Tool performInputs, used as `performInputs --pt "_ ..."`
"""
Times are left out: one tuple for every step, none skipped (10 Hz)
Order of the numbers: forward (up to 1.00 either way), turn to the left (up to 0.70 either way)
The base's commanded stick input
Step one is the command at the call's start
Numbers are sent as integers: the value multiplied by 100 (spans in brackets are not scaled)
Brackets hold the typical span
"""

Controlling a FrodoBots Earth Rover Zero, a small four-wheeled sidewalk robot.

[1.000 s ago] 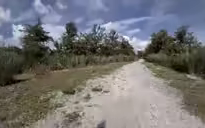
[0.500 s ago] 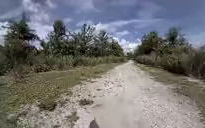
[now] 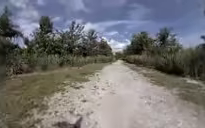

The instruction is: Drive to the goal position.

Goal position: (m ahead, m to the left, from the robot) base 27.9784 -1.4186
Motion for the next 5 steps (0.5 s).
performInputs --pt "85 0" --pt "85 0" --pt "85 0" --pt "85 0" --pt "85 0"
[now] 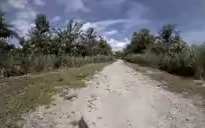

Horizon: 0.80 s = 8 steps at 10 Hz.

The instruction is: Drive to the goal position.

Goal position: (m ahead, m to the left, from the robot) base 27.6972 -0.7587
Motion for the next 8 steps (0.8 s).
performInputs --pt "85 0" --pt "85 0" --pt "85 0" --pt "85 0" --pt "85 0" --pt "85 0" --pt "85 -1" --pt "85 -11"
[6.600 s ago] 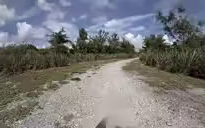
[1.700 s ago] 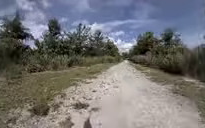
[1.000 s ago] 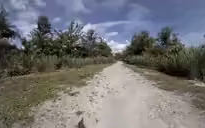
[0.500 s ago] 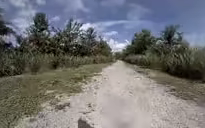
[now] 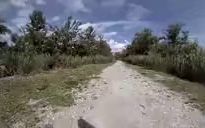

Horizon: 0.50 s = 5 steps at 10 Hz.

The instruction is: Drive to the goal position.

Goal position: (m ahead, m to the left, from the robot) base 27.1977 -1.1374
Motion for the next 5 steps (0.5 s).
performInputs --pt "85 -30" --pt "85 -18" --pt "85 -5" --pt "85 0" --pt "85 0"
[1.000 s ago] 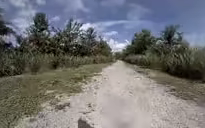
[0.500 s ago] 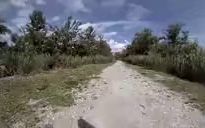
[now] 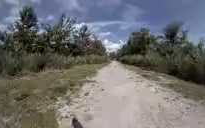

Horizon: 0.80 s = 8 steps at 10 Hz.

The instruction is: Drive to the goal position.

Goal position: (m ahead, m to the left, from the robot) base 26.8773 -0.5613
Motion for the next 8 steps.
performInputs --pt "85 0" --pt "85 0" --pt "85 0" --pt "85 0" --pt "85 0" --pt "85 0" --pt "85 0" --pt "85 0"
